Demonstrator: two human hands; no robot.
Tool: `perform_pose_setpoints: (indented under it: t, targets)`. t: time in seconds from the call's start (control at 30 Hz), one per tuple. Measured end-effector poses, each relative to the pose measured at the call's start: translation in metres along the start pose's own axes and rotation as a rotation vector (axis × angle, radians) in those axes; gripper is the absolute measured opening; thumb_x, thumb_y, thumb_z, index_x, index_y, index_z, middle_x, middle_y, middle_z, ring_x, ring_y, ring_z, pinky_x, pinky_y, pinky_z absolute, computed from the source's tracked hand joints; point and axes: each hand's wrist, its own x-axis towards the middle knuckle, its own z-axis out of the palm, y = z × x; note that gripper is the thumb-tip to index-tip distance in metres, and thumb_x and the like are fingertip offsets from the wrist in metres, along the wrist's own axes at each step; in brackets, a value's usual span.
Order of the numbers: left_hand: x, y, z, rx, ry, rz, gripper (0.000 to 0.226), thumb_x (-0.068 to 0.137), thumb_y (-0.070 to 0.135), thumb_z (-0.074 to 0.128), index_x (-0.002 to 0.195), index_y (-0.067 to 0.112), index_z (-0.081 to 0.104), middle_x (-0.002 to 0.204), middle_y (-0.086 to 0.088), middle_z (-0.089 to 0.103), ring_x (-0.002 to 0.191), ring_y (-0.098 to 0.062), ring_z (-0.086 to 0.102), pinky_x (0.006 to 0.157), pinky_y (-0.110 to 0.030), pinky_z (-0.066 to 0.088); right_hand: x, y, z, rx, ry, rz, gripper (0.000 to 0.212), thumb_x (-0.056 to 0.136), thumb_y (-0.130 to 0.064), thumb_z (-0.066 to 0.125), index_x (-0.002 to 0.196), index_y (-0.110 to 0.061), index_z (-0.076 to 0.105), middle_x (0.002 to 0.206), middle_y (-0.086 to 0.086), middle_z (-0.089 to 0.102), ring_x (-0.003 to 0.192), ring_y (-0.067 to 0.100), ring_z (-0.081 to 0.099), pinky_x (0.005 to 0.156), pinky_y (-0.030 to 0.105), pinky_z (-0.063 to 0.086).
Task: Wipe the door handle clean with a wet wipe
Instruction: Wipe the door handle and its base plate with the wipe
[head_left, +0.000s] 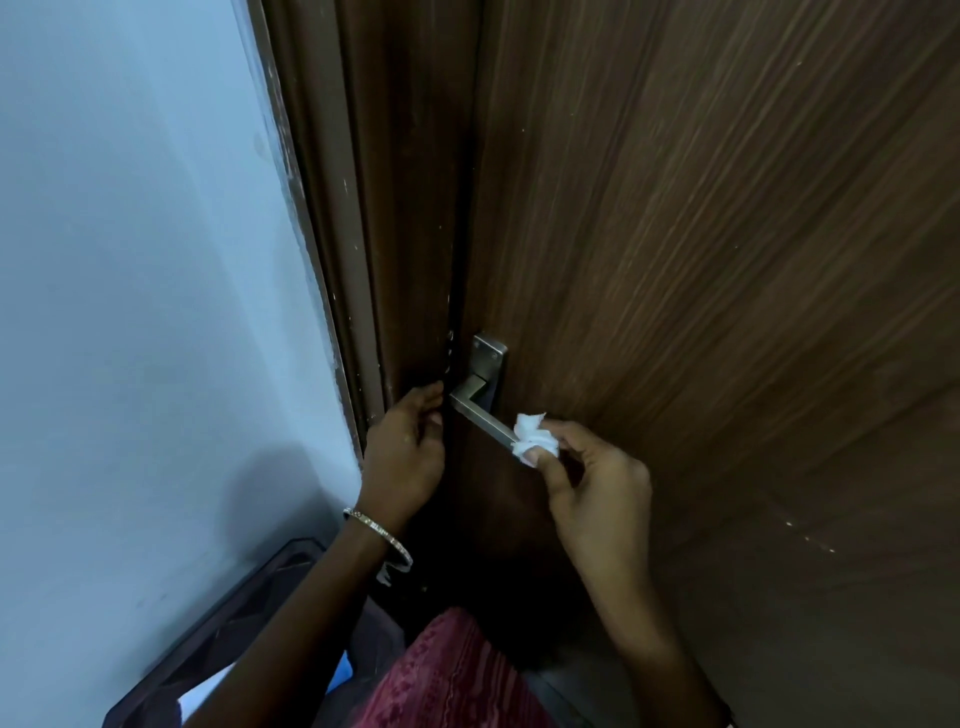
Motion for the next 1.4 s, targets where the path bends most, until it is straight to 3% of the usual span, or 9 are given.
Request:
perform_pose_setpoints:
  t: [0.13, 0.27, 0.37, 0.5, 0.67, 0.87, 1.13, 1.27, 1.4]
  targets:
    - [0.001, -0.003, 0.003, -0.011, -0.004, -0.01, 0.047, 0.091, -0.006, 0.045, 0.12, 0.024, 0.065, 0.111, 0.009, 0.067, 0.087, 0.001, 0.061, 0.077, -0.016, 0.049, 0.008, -0.01, 0.021, -0.083, -0.012, -0.016, 0.024, 0.083, -0.006, 0.076, 0.103, -0.019, 0.077, 0.101, -0.006, 0.077, 0.091, 0.008, 0.072, 0.077, -0.005, 0.036]
    - [0.005, -0.007, 0.004, -0.048, -0.017, 0.008, 0.06, 0.08, -0.017, 0.041, 0.114, 0.025, 0.067, 0.113, 0.011, 0.068, 0.102, -0.005, 0.063, 0.092, -0.022, 0.051, 0.027, -0.023, 0.044, -0.181, -0.093, -0.082, 0.023, 0.09, -0.012, 0.069, 0.111, -0.02, 0.075, 0.105, -0.003, 0.076, 0.093, 0.011, 0.073, 0.08, 0.019, 0.055]
    - [0.007, -0.008, 0.002, -0.011, -0.003, 0.022, 0.058, 0.079, -0.015, 0.045, 0.112, 0.028, 0.068, 0.106, 0.013, 0.072, 0.095, 0.0, 0.066, 0.08, -0.018, 0.052, 0.037, -0.038, 0.063, -0.25, -0.118, -0.15, 0.023, 0.096, -0.017, 0.061, 0.117, -0.022, 0.071, 0.105, 0.0, 0.073, 0.092, 0.015, 0.071, 0.077, 0.033, 0.06]
    - [0.007, -0.005, 0.001, 0.013, -0.007, 0.039, 0.06, 0.077, -0.015, 0.045, 0.114, 0.027, 0.067, 0.106, 0.015, 0.07, 0.098, 0.002, 0.062, 0.083, -0.006, 0.046, 0.036, -0.041, 0.064, -0.32, -0.14, -0.184, 0.027, 0.093, -0.012, 0.063, 0.118, -0.021, 0.071, 0.105, 0.003, 0.071, 0.091, 0.019, 0.069, 0.077, 0.032, 0.057]
    - [0.007, -0.006, -0.001, -0.019, -0.039, 0.037, 0.067, 0.074, -0.02, 0.036, 0.115, 0.024, 0.066, 0.118, 0.007, 0.067, 0.108, -0.008, 0.062, 0.089, -0.014, 0.047, 0.002, -0.014, 0.021, -0.355, -0.027, -0.135, 0.039, 0.07, -0.003, 0.083, 0.104, -0.02, 0.078, 0.087, -0.003, 0.072, 0.078, 0.017, 0.069, 0.071, 0.031, 0.057]
    - [0.005, -0.004, -0.001, 0.008, -0.045, 0.025, 0.067, 0.072, -0.018, 0.038, 0.115, 0.025, 0.064, 0.119, 0.009, 0.066, 0.105, -0.007, 0.061, 0.088, -0.019, 0.05, -0.003, -0.005, 0.028, -0.381, -0.02, -0.19, 0.041, 0.072, -0.003, 0.08, 0.11, -0.018, 0.076, 0.095, 0.0, 0.074, 0.093, 0.018, 0.07, 0.087, 0.034, 0.056]
    - [0.003, 0.0, -0.003, 0.066, -0.008, 0.042, 0.059, 0.075, -0.008, 0.046, 0.117, 0.029, 0.065, 0.107, 0.007, 0.073, 0.097, -0.013, 0.067, 0.08, -0.031, 0.056, 0.035, -0.047, 0.071, -0.432, -0.09, -0.266, 0.023, 0.08, -0.01, 0.07, 0.102, -0.015, 0.077, 0.095, 0.007, 0.075, 0.086, 0.025, 0.071, 0.082, 0.036, 0.054]
    - [0.004, -0.001, -0.001, 0.052, -0.04, 0.04, 0.061, 0.076, -0.013, 0.043, 0.117, 0.027, 0.064, 0.117, 0.006, 0.069, 0.104, -0.011, 0.066, 0.085, -0.027, 0.055, 0.024, -0.025, 0.041, -0.237, -0.143, -0.133, 0.026, 0.087, -0.008, 0.068, 0.109, -0.021, 0.075, 0.099, -0.001, 0.072, 0.087, 0.017, 0.069, 0.079, 0.03, 0.053]
    - [-0.004, 0.002, 0.0, 0.187, 0.027, 0.115, 0.064, 0.079, -0.013, 0.046, 0.128, 0.027, 0.057, 0.118, 0.0, 0.066, 0.097, -0.014, 0.066, 0.066, -0.014, 0.046, 0.014, 0.004, 0.009, -0.026, -0.105, 0.128, 0.013, 0.085, -0.016, 0.075, 0.097, -0.023, 0.078, 0.089, -0.01, 0.076, 0.082, 0.008, 0.071, 0.072, 0.019, 0.051]
